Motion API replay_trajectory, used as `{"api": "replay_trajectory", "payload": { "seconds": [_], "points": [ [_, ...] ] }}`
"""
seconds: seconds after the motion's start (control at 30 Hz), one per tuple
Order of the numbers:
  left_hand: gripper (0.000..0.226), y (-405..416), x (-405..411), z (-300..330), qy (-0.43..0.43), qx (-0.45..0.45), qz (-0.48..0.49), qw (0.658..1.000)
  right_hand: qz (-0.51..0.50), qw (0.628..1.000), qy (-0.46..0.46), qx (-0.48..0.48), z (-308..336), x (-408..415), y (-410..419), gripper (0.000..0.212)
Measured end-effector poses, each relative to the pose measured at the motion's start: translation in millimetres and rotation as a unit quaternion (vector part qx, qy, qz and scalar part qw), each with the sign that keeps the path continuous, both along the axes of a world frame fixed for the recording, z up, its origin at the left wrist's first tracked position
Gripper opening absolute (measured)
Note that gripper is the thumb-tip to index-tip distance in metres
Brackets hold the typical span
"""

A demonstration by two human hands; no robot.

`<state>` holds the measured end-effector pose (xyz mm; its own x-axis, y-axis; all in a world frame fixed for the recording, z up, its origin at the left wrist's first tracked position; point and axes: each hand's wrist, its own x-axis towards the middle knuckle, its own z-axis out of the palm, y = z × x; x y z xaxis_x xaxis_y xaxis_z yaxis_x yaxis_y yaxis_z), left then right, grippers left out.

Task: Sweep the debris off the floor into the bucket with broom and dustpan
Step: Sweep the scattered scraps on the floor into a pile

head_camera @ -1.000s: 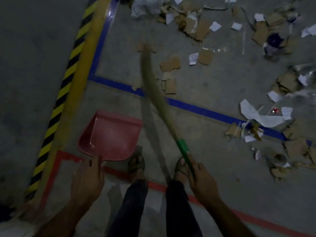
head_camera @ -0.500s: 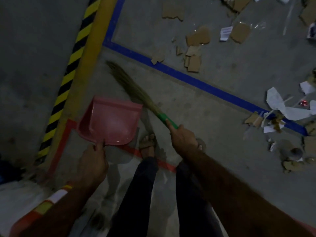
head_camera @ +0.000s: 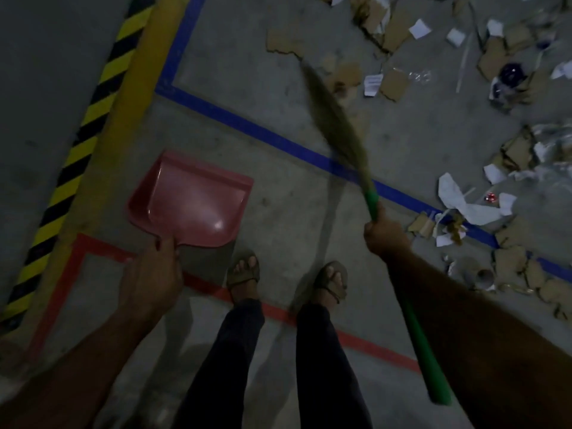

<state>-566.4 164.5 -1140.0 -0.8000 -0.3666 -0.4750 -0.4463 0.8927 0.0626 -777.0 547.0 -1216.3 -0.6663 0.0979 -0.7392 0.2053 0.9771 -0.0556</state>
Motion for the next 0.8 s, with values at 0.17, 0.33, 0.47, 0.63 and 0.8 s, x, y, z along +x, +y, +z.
{"api": "replay_trajectory", "payload": {
  "seconds": [0.17, 0.33, 0.47, 0.63, 0.8],
  "points": [
    [0.051, -13.9, -35.8, 9.6, 0.018, -0.009, -0.007, 1.0, -0.099, 0.993, 0.07, 0.005, 47.9, -27.9, 50.2, 0.059],
    [0.046, -20.2, -61.2, 44.1, 0.034, 0.002, -0.002, 0.999, -0.115, 0.984, 0.133, -0.023, 115.9, -5.2, 56.1, 0.053],
    [0.048, -37.2, -74.0, 71.2, 0.044, 0.018, 0.006, 0.999, -0.065, 0.982, 0.17, -0.052, 144.8, 14.4, 27.7, 0.034],
    [0.048, -67.9, -91.6, 79.4, 0.06, -0.013, 0.027, 0.998, -0.033, 0.988, 0.087, -0.121, 135.3, 28.5, -45.2, 0.051],
    [0.048, -94.6, -126.4, 63.1, 0.084, -0.036, -0.016, 0.996, 0.129, 0.982, -0.037, -0.133, 88.1, -1.7, -129.5, 0.051]
  ]
}}
